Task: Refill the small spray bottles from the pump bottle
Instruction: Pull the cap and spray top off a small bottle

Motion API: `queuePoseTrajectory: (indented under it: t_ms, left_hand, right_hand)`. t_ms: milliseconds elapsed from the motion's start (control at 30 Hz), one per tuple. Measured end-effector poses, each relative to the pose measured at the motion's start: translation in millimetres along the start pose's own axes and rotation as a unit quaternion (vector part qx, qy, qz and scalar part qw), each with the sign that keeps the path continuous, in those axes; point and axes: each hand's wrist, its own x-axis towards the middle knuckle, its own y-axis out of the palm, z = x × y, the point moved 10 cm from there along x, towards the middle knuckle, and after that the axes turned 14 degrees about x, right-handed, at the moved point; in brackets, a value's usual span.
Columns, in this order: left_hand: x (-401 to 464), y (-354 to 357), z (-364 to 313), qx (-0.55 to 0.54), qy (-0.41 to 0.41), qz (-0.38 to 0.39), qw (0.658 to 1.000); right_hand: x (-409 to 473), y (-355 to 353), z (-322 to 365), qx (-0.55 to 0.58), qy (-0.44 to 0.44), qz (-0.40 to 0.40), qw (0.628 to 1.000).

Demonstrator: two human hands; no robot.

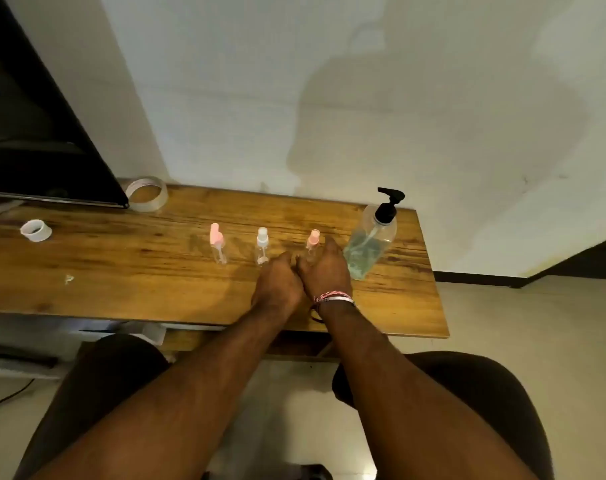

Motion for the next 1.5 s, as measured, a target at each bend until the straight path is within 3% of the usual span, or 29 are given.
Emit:
queuePoseTrajectory:
  t_ms: [200, 367, 600, 833, 1500]
  left_hand:
    - [21, 8, -10, -0.009, 0.02, -0.019, 1.0]
    - [15, 13, -17, 0.012, 0.066, 0.001, 0.998]
    - [-17, -2, -28, 0.069, 0.081, -0.06, 0.993]
    - [-42, -11, -35, 0.074, 0.089, -0.063, 0.991]
    - [-9, -52, -16, 0.048, 0.068, -0.02, 0.996]
  right_hand:
    - [26, 4, -15, 0.028, 0.017, -0.001, 0.999]
    - [17, -4, -15, 0.015, -0.028, 0.013, 0.999]
    - [-13, -27, -8, 0.008, -0.088, 0.03, 0.996]
    - [-39, -48, 9, -0.001, -0.134, 0.015, 0.991]
    - [-9, -24, 58, 0.013, -0.104, 0.061, 0.993]
